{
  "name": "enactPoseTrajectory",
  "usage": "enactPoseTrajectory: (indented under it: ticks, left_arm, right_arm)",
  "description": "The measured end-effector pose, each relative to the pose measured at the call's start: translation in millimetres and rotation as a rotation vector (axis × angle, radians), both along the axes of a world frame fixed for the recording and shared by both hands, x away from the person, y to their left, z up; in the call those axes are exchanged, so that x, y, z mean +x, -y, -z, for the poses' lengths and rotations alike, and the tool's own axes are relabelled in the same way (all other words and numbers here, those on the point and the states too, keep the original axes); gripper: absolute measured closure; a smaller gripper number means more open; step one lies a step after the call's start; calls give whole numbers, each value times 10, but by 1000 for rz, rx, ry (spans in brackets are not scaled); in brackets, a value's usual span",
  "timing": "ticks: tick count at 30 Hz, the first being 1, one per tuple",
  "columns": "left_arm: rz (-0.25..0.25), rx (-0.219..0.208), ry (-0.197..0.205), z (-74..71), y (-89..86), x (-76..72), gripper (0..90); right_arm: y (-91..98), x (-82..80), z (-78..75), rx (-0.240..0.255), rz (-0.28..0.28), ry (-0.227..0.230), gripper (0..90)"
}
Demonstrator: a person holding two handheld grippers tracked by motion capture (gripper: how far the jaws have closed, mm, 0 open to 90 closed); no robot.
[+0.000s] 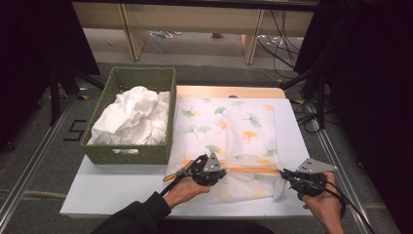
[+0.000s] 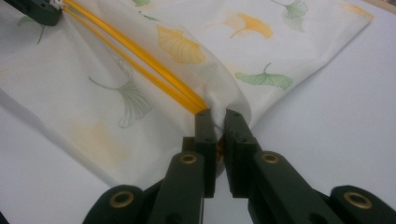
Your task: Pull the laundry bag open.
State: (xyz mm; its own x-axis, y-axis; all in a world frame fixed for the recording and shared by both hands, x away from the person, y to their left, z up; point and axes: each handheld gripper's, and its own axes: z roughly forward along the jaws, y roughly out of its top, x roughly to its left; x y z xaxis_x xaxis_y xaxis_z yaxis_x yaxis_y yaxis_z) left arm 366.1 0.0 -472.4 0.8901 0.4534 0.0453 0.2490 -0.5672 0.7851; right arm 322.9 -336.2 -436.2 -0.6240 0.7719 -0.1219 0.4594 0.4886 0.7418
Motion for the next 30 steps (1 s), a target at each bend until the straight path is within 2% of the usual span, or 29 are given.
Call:
enactPoseTrajectory:
  ticks: [2, 3, 11, 12, 14, 16, 18, 19, 21, 23, 28, 29, 30]
  left_arm:
    - [-4, -6, -7, -6, -64, -14, 894]
    - [-10, -12, -7, -4, -92, -24, 894]
    - [-34, -5, -5, -20, -274, -63, 894]
    - [-38, -8, -8, -17, -305, -73, 894]
    - [-46, 1, -6, -18, -366, -77, 894]
    - [-51, -6, -8, -18, -397, -71, 894]
    - [-68, 8, -5, -14, -454, -58, 895]
    - [-60, -2, -8, -8, -468, -54, 894]
    - [-79, 3, -7, 7, -520, -43, 894]
    - [-102, 10, -13, 18, -594, -31, 895]
    - [-121, 5, -20, 25, -716, -45, 894]
    - [-125, 20, -15, 27, -748, -41, 894]
    - [-131, 9, -23, 33, -764, -52, 894]
  right_arm:
    - [15, -1, 17, 10, 8, -15, 862]
    - [28, 5, 23, -5, 0, -1, 863]
    - [60, 4, 53, 5, 30, -28, 863]
    - [77, 24, 61, -9, 13, -18, 863]
    - [84, 12, 73, 0, 33, -29, 863]
    - [95, 26, 76, -5, 20, -17, 862]
    - [112, 27, 77, -6, 27, -27, 862]
    - [116, 28, 84, -6, 29, -22, 863]
    - [120, 20, 93, -4, 46, -27, 862]
    - [139, 35, 98, -11, 36, -22, 862]
    - [175, 48, 130, -18, 42, -30, 862]
    - [179, 40, 127, -13, 58, -42, 863]
    - [189, 47, 141, -15, 61, -36, 862]
